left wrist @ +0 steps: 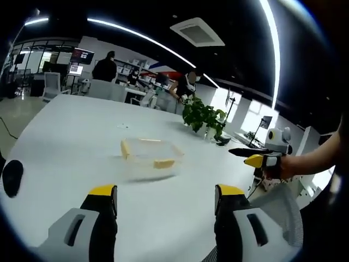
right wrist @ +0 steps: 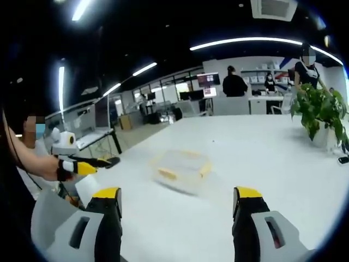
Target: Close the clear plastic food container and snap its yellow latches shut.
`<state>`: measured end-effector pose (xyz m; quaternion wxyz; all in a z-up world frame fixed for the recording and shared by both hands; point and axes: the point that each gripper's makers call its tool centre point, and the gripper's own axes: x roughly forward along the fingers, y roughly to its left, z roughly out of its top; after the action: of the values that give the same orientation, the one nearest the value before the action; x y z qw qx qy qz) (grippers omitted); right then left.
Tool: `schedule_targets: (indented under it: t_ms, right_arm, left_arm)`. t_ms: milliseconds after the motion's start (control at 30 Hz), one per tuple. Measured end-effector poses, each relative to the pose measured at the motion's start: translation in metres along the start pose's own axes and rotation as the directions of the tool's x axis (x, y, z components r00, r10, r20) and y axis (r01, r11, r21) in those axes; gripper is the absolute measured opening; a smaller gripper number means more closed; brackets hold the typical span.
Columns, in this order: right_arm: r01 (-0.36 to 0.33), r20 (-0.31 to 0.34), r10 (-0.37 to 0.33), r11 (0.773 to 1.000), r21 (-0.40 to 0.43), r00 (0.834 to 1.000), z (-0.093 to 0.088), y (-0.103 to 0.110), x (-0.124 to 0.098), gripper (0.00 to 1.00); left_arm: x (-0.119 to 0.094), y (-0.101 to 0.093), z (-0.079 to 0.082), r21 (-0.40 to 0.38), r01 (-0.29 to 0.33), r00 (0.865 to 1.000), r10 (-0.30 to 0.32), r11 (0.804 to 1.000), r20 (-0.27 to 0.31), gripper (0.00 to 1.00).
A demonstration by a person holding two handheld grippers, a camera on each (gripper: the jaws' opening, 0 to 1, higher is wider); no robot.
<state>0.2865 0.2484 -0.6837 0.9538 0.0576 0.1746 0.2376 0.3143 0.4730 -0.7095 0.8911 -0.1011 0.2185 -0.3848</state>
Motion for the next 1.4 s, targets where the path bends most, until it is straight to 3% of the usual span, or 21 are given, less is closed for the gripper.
schedule_targets:
  t_ms: [200,833,1033,1300,1400]
  right_arm:
    - [0.001,-0.005,-0.001,1.000,0.013,1.000,-0.010,0.001,-0.011,0.87]
    - [0.018,0.039,-0.019,1.000,0.017,0.999,-0.003,0.003,-0.034,0.89]
    - [0.021,0.041,-0.022,0.999,0.024,0.999,-0.007,0.003,-0.039,0.89]
    - [0.018,0.036,-0.020,0.999,0.043,0.999,-0.018,0.003,-0.046,0.89]
    - [0.017,0.039,-0.019,0.999,0.051,0.999,-0.019,0.004,-0.048,0.89]
  left_arm:
    - [-0.011,0.003,-0.008,-0.025,-0.032,0.999,0.032,0.999,0.005,0.74]
    - [-0.026,-0.015,-0.027,-0.060,-0.036,0.999,0.036,0.998,0.004,0.74]
    - [-0.031,-0.019,-0.027,0.004,-0.049,0.999,0.049,0.999,0.013,0.69]
    - [-0.037,-0.018,-0.042,-0.038,-0.088,0.996,0.088,0.995,0.017,0.71]
    - [-0.036,-0.021,-0.045,-0.006,-0.087,0.996,0.087,0.996,0.006,0.71]
